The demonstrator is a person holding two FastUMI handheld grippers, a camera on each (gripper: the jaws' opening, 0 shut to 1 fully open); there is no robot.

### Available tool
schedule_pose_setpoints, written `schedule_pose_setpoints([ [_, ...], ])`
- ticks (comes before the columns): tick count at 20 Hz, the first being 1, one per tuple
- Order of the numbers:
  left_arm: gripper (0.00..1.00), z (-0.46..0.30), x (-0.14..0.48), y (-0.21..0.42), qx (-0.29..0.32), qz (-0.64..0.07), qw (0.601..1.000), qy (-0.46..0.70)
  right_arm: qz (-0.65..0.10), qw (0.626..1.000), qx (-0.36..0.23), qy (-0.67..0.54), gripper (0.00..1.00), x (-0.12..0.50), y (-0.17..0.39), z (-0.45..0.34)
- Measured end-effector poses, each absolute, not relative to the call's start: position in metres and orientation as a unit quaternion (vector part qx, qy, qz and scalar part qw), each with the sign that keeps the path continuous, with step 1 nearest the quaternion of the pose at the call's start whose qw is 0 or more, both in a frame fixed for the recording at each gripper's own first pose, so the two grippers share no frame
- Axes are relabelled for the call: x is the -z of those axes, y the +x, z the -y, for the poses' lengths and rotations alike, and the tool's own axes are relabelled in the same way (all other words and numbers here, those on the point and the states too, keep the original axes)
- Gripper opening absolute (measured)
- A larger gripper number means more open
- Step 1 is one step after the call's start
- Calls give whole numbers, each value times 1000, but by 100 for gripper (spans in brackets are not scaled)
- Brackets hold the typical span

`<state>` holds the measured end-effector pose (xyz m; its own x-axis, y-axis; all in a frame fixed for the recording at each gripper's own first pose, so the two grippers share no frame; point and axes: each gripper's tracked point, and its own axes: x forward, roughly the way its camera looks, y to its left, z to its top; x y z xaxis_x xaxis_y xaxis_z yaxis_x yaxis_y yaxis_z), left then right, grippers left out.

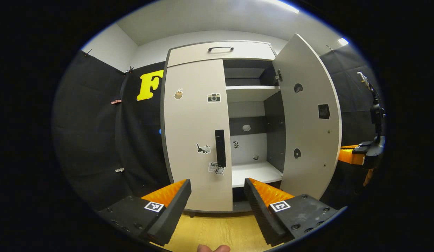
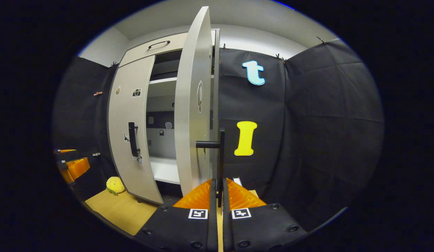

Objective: Open the right door of the double-door shoe cabinet with the right hand, and open the left door with the left hand.

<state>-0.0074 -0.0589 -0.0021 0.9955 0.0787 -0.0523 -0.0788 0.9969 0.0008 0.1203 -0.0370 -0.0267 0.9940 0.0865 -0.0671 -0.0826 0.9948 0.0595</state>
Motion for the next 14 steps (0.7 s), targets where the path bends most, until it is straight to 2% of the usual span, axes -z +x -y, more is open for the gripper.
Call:
schedule_pose_setpoints([
  [8, 94, 66, 1, -3, -32, -27, 999, 6, -30, 997, -44, 56, 10, 18, 107, 39],
  [9, 94, 67, 1, -1, -32, -27, 999, 6, -28, 997, -42, 55, 14, 16, 107, 39],
  [10, 94, 68, 0, 0, -31, -26, 999, 7, -25, 997, -39, 54, 24, 15, 104, 41],
  [11, 94, 69, -1, 2, -30, -25, 999, 8, -22, 998, -32, 51, 28, 14, 102, 44],
  [12, 94, 69, -2, 4, -29, -24, 999, 9, -18, 998, -33, 51, 41, 13, 100, 44],
  [13, 94, 70, -3, 8, -27, -23, 999, 12, -18, 999, -21, 46, 44, 12, 95, 48],
  [14, 94, 71, -5, 11, -27, -20, 999, 14, -19, 999, -18, 45, 58, 15, 96, 53],
])
